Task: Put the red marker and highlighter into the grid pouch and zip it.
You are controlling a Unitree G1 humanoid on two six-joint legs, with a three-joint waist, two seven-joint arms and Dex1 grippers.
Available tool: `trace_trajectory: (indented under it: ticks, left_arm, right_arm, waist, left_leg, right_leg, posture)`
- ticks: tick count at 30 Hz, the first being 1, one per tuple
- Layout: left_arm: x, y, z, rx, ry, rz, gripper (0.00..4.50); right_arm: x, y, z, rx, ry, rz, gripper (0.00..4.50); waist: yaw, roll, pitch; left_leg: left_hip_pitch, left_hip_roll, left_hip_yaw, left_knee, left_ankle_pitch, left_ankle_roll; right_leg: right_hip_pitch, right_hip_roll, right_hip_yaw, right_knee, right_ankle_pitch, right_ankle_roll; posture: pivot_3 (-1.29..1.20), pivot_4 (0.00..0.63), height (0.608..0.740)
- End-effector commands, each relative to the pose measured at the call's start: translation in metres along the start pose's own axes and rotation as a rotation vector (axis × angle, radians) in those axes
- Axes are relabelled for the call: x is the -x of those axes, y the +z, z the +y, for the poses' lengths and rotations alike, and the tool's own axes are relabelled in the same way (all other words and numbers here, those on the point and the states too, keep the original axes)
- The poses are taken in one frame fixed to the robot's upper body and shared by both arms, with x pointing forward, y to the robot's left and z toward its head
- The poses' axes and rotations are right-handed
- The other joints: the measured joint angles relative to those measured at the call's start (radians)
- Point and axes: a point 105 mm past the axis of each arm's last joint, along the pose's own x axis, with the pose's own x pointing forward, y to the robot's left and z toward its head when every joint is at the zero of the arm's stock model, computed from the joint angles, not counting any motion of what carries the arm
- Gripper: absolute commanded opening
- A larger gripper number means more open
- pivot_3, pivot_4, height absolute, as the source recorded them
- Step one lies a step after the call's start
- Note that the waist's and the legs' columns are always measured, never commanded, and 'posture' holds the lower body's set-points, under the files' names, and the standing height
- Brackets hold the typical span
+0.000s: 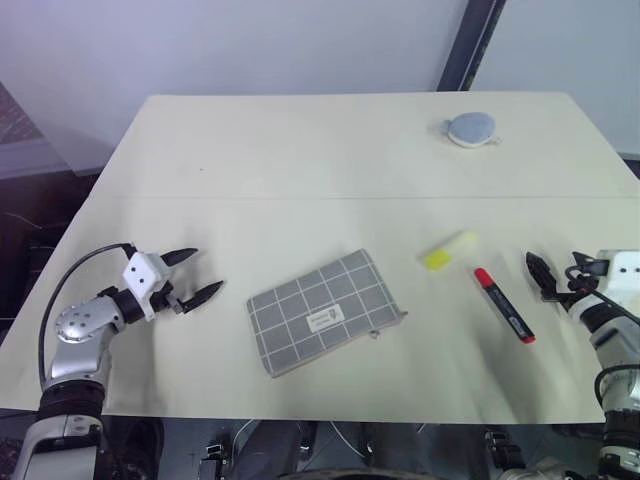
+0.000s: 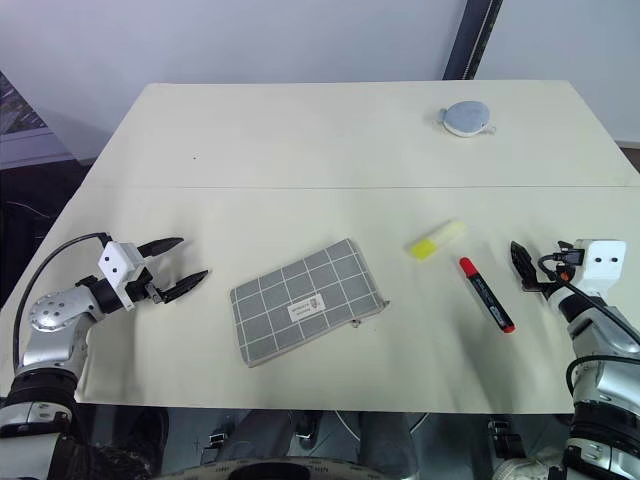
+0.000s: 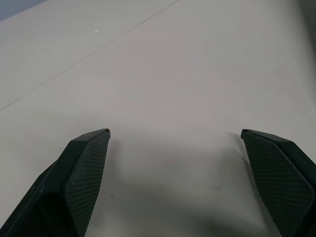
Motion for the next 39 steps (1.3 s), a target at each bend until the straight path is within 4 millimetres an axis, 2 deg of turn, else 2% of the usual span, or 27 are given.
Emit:
trace_trajectory:
  ticks: [1, 9, 19, 27, 28, 29, 31, 33, 36, 39]
  left_arm:
    - [0.002, 0.006, 0.005, -0.037, 0.023, -0.021, 4.49]
    - [0.003, 0.004, 0.003, -0.038, -0.006, -0.011, 4.49]
    - [0.008, 0.011, 0.000, -0.033, -0.022, -0.055, 4.49]
    - [0.010, 0.016, -0.006, -0.096, -0.046, -0.076, 4.49]
    - [0.011, 0.019, -0.009, -0.108, -0.059, -0.090, 4.50]
    - [0.012, 0.022, -0.012, -0.128, -0.080, -0.104, 4.50]
    - [0.018, 0.030, -0.030, -0.253, -0.191, -0.126, 4.50]
    - [0.026, 0.038, -0.043, -0.321, -0.271, -0.142, 4.50]
    - [0.035, 0.046, -0.064, -0.453, -0.382, -0.166, 4.50]
    - [0.037, 0.047, -0.081, -0.553, -0.445, -0.195, 4.50]
  right_arm:
    - [-0.001, 0.015, -0.002, 0.028, -0.002, -0.041, 4.49]
    - [-0.001, 0.017, -0.001, 0.035, 0.001, -0.048, 4.49]
    - [-0.003, 0.019, 0.001, 0.033, 0.011, -0.049, 4.49]
    - [-0.006, 0.021, 0.005, -0.005, 0.027, -0.057, 4.49]
    - [-0.006, 0.023, 0.005, -0.001, 0.035, -0.060, 3.98]
    - [-0.006, 0.026, 0.009, 0.009, 0.060, -0.068, 3.73]
    - [-0.004, 0.036, 0.037, 0.036, 0.212, -0.086, 2.75]
    - [0.007, 0.044, 0.084, 0.075, 0.457, -0.091, 1.65]
    - [0.036, 0.046, 0.154, 0.067, 0.786, -0.054, 0.09]
    - [0.053, 0.029, 0.189, 0.143, 0.955, 0.041, 0.03]
  waist:
    - [0.000, 0.000, 0.000]
    - [0.000, 0.000, 0.000]
    - [0.000, 0.000, 0.000]
    - [0.000, 0.000, 0.000]
    - [0.000, 0.000, 0.000]
    - [0.000, 0.000, 0.000]
    - [-0.003, 0.000, 0.000]
    - [-0.005, 0.000, 0.000]
    - [-0.003, 0.000, 0.000]
    - [-0.001, 0.000, 0.000]
  left_leg:
    - [0.000, 0.000, 0.000, 0.000, 0.000, 0.000]
    - [0.000, 0.000, 0.000, 0.000, 0.000, 0.000]
    - [0.000, 0.000, 0.000, 0.000, 0.000, 0.000]
    - [0.000, 0.000, 0.000, 0.000, 0.000, 0.000]
    - [0.000, 0.000, 0.000, 0.000, 0.000, 0.000]
    - [0.000, 0.000, 0.000, 0.000, 0.000, 0.000]
    - [-0.001, 0.000, 0.000, -0.001, 0.000, 0.000]
    - [-0.001, 0.000, 0.000, -0.003, 0.000, 0.000]
    - [-0.002, 0.001, 0.000, -0.006, 0.000, 0.000]
    - [-0.002, 0.001, 0.000, -0.008, 0.000, 0.000]
  right_leg:
    - [0.000, 0.000, 0.000, 0.000, 0.000, 0.000]
    - [0.000, 0.000, 0.000, 0.000, 0.000, 0.000]
    - [0.000, 0.000, 0.000, 0.000, 0.000, 0.000]
    - [0.000, 0.000, 0.000, 0.000, 0.000, 0.000]
    - [0.000, 0.000, 0.000, 0.000, 0.000, 0.000]
    - [0.000, 0.000, 0.000, 0.000, 0.000, 0.000]
    - [0.000, 0.000, 0.000, 0.000, 0.000, 0.000]
    - [-0.001, 0.000, 0.001, -0.001, 0.000, 0.000]
    - [-0.002, 0.000, 0.001, 0.000, -0.002, -0.002]
    - [-0.003, -0.001, 0.001, 0.000, -0.003, -0.005]
  posture:
    - [0.00, 0.150, 0.740]
    - [0.00, 0.150, 0.740]
    - [0.00, 0.150, 0.740]
    - [0.00, 0.150, 0.740]
    - [0.00, 0.150, 0.740]
    - [0.00, 0.150, 0.740]
    - [0.00, 0.150, 0.740]
    - [0.00, 0.150, 0.740]
    - [0.00, 0.150, 0.740]
    - [0.00, 0.150, 0.740]
